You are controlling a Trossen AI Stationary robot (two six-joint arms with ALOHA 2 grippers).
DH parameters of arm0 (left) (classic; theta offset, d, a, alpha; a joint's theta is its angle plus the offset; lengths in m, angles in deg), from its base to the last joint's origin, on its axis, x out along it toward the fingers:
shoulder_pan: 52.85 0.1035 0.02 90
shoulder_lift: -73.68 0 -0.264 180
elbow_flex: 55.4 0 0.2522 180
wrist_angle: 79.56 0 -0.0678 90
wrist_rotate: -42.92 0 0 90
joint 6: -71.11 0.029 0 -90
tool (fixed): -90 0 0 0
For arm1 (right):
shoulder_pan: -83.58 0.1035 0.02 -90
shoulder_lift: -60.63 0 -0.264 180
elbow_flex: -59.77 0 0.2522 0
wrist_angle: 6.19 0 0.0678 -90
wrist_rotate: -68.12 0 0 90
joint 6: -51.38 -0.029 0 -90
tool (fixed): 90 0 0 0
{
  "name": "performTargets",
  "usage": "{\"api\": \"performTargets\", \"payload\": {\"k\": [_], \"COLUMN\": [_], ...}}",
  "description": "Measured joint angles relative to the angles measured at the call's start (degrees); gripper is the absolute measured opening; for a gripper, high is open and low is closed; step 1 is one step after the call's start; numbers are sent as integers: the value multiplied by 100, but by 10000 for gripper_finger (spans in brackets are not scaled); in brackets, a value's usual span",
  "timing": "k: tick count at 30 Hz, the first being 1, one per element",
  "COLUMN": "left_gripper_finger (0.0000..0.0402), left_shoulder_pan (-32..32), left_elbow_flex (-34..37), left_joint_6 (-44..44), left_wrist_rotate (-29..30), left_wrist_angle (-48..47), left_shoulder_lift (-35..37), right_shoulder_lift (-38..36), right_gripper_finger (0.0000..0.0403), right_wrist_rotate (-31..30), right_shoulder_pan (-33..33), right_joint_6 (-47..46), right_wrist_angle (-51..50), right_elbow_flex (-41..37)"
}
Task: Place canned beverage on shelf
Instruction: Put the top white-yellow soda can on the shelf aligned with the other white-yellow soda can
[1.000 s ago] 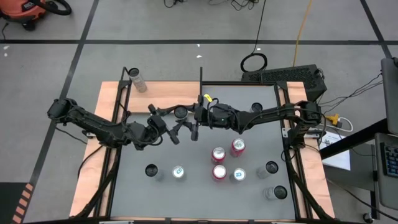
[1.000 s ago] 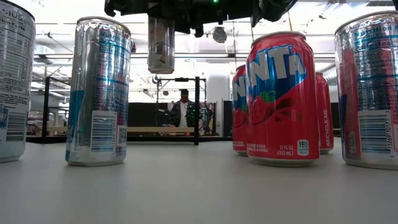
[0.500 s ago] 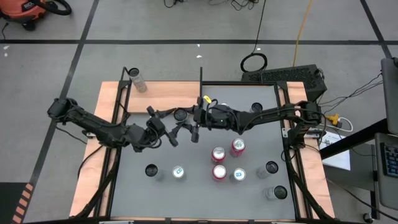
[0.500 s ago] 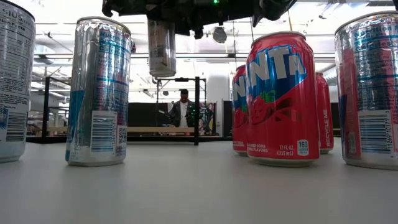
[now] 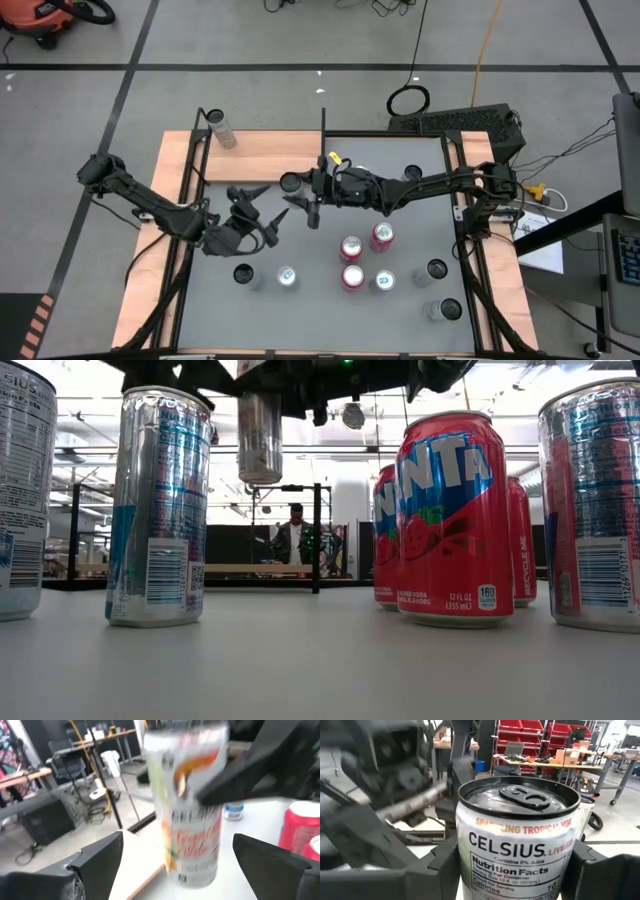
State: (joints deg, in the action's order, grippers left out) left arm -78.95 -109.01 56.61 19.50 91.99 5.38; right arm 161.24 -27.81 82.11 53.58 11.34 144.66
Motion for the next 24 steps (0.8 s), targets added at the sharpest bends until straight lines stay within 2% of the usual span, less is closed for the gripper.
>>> {"api": "performTargets", "payload": {"k": [9, 17, 21, 24], "left_gripper_finger": [373, 361, 343, 329], "left_shoulder_pan": [404, 760, 877, 998], "left_elbow_flex": [0, 0, 0, 0], "left_joint_6": [-114, 625, 785, 749], "left_wrist_rotate": [-48, -807, -838, -1134], "left_wrist_angle": [73, 1096, 1226, 1238], "left_shoulder_lift": [-236, -456, -511, -511], "right_shoulder_lift": [-4, -4, -4, -4], "right_gripper_finger": [199, 199, 199, 199], "right_wrist_rotate": [3, 27, 167, 350], "right_shoulder_pan": [-2, 5, 3, -2], "right_joint_6": [0, 3, 21, 63], "right_wrist_angle": [146, 146, 146, 146], "right_elbow_flex": [-3, -7, -7, -7]}}
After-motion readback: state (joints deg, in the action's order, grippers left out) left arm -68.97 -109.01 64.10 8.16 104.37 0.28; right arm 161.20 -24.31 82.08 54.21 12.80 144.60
